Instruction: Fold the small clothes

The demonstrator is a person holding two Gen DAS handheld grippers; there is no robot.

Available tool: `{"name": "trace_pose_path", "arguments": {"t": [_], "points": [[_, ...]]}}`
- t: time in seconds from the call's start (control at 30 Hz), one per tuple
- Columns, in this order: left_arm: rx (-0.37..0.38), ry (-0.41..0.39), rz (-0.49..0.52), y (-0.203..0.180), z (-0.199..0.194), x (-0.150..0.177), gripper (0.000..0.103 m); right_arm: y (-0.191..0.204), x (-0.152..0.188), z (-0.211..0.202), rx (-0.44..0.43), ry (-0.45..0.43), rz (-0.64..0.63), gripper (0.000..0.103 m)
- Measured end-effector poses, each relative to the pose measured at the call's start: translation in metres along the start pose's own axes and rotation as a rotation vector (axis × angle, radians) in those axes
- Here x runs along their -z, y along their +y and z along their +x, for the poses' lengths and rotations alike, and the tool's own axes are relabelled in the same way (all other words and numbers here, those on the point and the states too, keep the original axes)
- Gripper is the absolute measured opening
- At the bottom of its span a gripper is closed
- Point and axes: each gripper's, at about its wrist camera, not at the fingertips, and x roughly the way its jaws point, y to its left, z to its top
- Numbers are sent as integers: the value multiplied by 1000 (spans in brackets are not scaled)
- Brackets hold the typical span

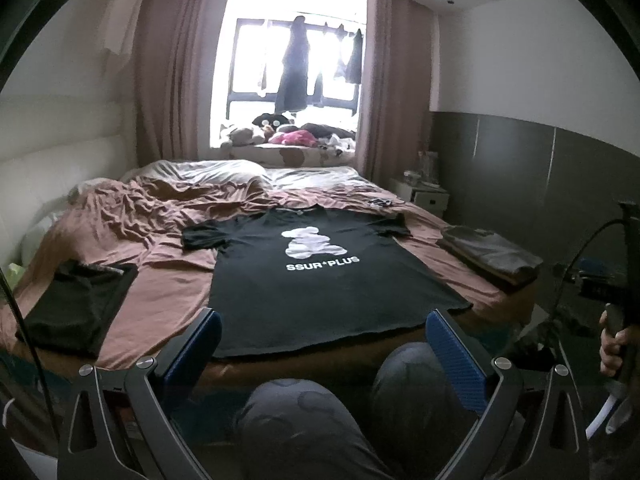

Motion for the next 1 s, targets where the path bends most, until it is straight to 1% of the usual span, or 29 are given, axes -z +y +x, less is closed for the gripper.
{"name": "trace_pose_path", "arguments": {"t": [0.17, 0.23, 0.43, 0.53, 0.7, 1.0], "points": [[-15, -9, 7, 7, 4, -11, 103, -2, -9, 6, -13, -2, 16, 103], [-31, -19, 23, 8, 5, -14, 103, -4, -12, 10, -29, 6, 26, 103], [-42, 6, 32, 16, 21, -21, 103, -7, -21, 29, -39, 22, 40, 103], [-54, 11, 12, 25, 33, -26, 103, -7, -25, 43, -42, 41, 42, 103], [-74, 33, -22, 35, 55, -33, 103, -7, -36, 69, -84, 78, 50, 103], [-104, 58, -61, 52, 88, -41, 103, -5, -57, 110, -91, 105, 69, 103]]}}
